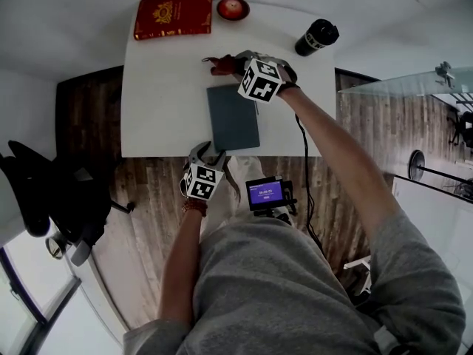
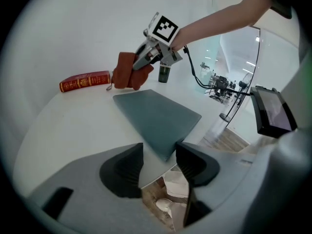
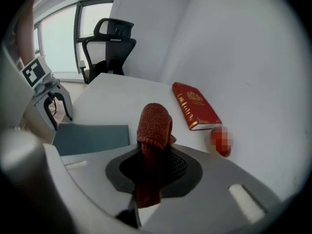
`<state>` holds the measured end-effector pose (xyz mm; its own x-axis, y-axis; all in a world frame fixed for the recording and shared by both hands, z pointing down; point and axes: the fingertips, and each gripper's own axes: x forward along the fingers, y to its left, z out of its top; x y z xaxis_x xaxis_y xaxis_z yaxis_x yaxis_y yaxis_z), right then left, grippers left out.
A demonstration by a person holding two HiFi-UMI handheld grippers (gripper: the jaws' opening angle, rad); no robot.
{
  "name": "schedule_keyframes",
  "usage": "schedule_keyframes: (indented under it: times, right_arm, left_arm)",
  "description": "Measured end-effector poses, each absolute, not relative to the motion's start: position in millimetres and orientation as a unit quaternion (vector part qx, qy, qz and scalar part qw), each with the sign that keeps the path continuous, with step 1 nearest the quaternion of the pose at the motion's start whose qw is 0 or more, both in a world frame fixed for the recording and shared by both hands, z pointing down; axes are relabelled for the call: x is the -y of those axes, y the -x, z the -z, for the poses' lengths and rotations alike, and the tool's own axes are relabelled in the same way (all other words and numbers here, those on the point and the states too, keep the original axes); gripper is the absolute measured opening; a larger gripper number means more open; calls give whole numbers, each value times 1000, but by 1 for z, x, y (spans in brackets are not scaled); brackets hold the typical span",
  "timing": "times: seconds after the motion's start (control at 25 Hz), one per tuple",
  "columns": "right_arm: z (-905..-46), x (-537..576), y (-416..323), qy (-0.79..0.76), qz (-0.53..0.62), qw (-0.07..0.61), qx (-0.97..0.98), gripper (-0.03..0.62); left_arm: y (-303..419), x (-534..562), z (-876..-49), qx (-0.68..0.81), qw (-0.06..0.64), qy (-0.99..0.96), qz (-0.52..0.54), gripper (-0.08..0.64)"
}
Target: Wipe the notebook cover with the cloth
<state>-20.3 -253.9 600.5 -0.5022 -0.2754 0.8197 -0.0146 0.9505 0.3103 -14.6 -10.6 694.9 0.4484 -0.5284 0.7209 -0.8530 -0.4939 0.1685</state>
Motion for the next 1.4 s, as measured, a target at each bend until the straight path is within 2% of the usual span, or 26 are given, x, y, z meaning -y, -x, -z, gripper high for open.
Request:
schedule_keyframes:
  times: [0.24,1.4]
  right_arm:
    - [-670,189,8,-15,112,545,831,57]
    - [-681,145,0,-68,27,530,845,55]
  left_arm:
    - [15,11,-694,426,266,-809,-307,207]
    - [15,11,-699,435,251,-801,-326,204]
